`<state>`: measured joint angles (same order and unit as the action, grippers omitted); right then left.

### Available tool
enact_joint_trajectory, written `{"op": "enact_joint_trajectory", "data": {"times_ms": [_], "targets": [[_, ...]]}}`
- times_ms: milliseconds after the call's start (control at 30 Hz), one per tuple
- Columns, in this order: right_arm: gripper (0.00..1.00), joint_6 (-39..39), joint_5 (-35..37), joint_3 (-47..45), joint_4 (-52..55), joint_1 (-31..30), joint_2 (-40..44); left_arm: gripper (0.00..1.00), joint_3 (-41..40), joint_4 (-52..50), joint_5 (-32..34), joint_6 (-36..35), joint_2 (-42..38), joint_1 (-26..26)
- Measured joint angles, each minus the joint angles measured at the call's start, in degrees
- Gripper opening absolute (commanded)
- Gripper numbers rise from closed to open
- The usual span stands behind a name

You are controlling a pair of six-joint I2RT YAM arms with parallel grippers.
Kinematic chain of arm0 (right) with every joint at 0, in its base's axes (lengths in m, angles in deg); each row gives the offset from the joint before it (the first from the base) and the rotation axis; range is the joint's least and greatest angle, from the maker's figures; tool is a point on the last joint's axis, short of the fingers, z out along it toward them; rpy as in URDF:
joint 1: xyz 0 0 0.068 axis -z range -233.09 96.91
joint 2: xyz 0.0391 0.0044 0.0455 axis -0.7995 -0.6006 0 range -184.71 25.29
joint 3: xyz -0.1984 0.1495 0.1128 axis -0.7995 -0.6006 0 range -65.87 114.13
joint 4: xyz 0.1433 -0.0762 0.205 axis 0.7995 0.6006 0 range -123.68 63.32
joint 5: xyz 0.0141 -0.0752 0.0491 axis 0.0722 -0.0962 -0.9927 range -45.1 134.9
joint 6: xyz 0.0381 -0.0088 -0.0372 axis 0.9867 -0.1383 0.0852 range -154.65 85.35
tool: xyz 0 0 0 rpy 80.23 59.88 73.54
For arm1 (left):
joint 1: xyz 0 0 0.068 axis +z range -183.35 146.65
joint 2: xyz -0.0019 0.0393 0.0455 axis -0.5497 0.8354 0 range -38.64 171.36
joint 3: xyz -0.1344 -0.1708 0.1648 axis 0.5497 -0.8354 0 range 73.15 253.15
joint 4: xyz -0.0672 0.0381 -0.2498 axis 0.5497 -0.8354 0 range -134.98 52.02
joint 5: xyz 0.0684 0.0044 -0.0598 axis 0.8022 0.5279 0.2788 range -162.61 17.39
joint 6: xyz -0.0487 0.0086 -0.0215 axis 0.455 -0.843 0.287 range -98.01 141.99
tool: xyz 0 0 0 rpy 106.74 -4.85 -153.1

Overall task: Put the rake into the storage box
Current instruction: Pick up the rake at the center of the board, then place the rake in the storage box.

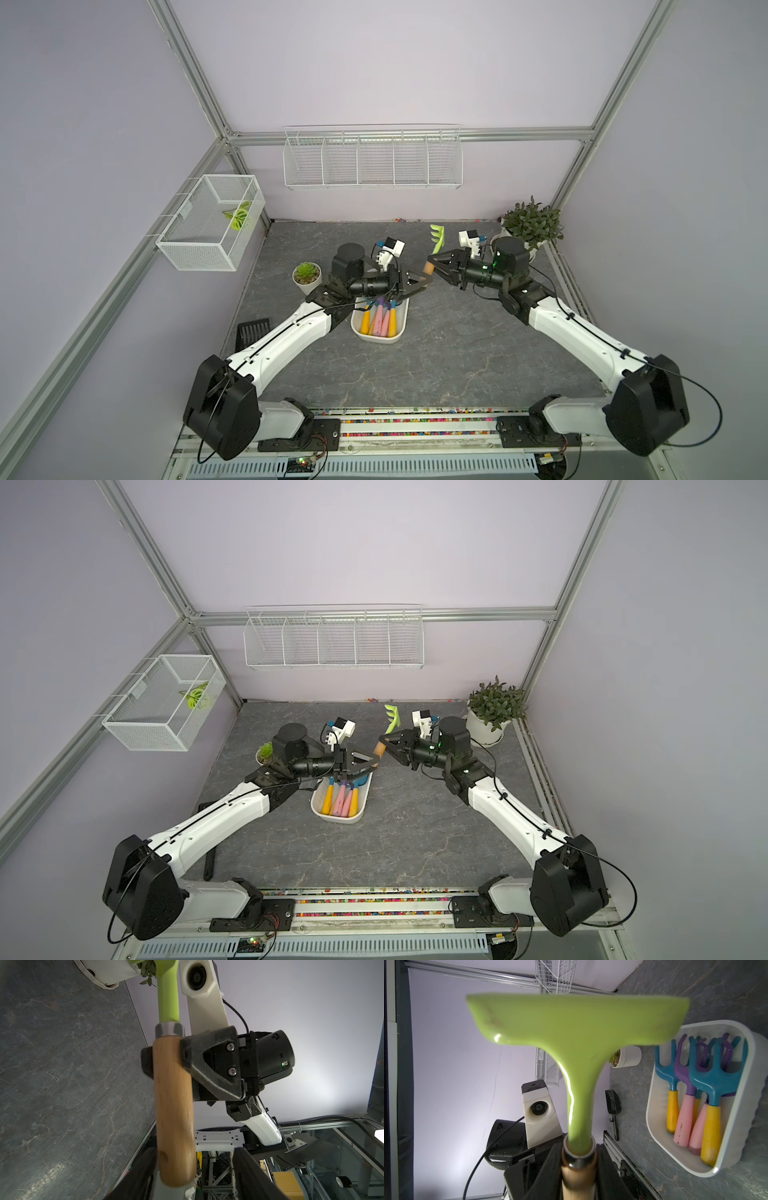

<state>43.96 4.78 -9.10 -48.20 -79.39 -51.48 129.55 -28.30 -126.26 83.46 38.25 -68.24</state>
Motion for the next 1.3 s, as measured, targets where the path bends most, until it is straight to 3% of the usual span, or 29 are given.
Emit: {"op": "enact_joint_trajectory", "data": {"times_ms": [300,600,633,733,767,933,1200,1300], "targets": [[0.00,1.1,0.0,0.5,-3.2,-2.3,-1.3,0.40,0.0,-0.2,-0.4,0.8,-0.3,0.0],[0.00,0.7,-0.7,0.2,-4.2,-2.7,-0.6,0.06,-0.7,-1.9,0.0,0.8,-1.6,0.0],[0.03,0.5,-0.7,0.2,-3.8,-2.7,-0.4,0.02,-0.7,-1.9,0.0,0.8,-1.7,0.0],[0.43,-0.4,-0.6,0.1,-2.6,-2.7,0.2,0.00,-0.7,-2.2,-0.2,0.6,-1.7,-0.1],[0.51,-0.6,-0.5,0.1,-2.0,-2.7,0.4,0.00,-0.7,-2.4,-0.2,0.4,-1.7,-0.2],[0.76,-4.4,1.0,0.1,2.3,-2.5,2.9,0.00,-0.7,-6.5,0.9,-1.2,-1.9,0.0],[0.82,-13.6,5.6,1.5,13.4,0.1,10.8,0.00,-0.7,-22.3,5.0,-10.5,-5.2,5.6],[0.82,-17.3,6.8,2.6,17.9,1.2,14.5,0.00,-0.2,-30.9,9.8,-16.5,-5.5,7.7]]}}
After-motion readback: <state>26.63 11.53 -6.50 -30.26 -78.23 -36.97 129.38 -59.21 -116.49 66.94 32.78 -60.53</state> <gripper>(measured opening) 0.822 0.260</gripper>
